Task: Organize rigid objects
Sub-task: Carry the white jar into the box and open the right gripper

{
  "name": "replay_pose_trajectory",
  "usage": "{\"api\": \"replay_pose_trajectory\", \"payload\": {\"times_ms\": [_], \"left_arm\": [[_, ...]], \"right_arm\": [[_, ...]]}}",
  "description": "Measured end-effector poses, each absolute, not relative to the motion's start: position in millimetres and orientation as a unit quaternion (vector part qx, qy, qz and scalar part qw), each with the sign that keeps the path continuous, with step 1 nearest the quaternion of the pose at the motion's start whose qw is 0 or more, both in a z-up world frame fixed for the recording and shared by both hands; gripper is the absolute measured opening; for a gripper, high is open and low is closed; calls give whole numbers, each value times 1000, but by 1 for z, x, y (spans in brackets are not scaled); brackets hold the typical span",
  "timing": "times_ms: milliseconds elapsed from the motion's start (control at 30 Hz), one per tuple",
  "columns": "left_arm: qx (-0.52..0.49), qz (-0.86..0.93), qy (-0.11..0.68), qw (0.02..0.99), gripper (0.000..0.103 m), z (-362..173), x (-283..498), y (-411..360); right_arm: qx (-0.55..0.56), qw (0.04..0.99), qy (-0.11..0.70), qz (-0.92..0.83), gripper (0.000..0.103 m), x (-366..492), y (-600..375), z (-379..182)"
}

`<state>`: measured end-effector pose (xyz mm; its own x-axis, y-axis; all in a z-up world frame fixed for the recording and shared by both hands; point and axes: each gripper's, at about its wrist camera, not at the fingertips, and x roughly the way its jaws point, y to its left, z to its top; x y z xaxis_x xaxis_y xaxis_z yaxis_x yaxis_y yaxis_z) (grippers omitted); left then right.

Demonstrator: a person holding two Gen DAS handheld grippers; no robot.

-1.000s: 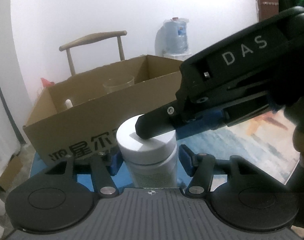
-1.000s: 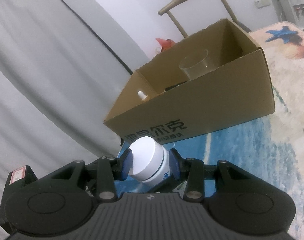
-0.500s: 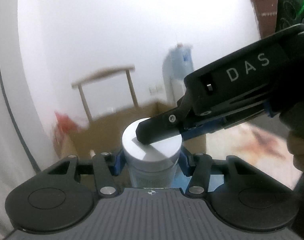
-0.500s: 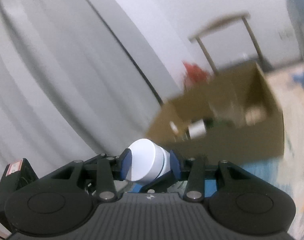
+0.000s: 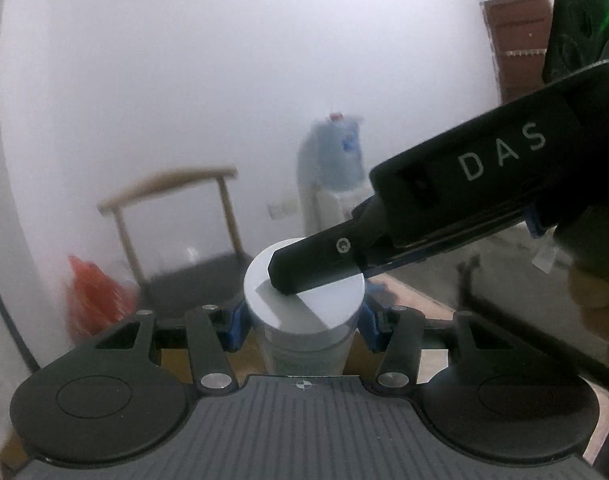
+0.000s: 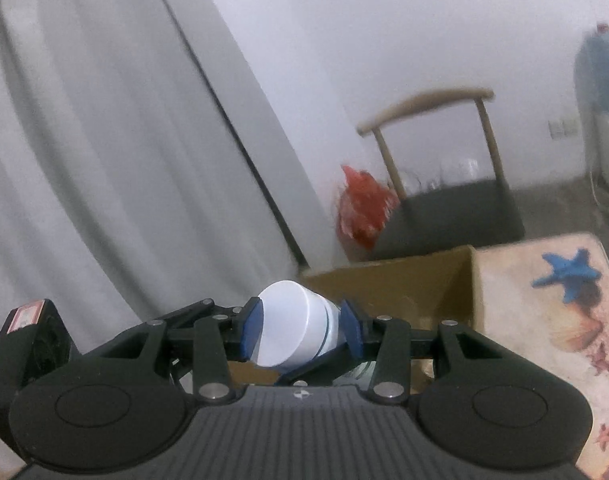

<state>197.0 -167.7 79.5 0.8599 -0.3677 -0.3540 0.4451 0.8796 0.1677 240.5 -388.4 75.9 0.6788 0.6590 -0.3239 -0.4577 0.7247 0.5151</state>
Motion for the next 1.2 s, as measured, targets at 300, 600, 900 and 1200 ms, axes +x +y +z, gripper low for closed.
{"api": "replay_pose_trajectory", "payload": {"times_ms": [300,600,900,1200], "left_arm": [[91,-237,242,936,53,46,238,-174],[44,-251,331,909,53,17,264,-170],[44,-242,360,900,56,7,277,-172],[48,-240,366,898,56,5,287,-178]], "right_arm": [[234,862,334,303,46,296,-406,30],[204,852,391,282,46,321,-398,1],[158,865,397,264,46,322,-386,-2],[154,866,398,261,46,326,-387,-7]]}}
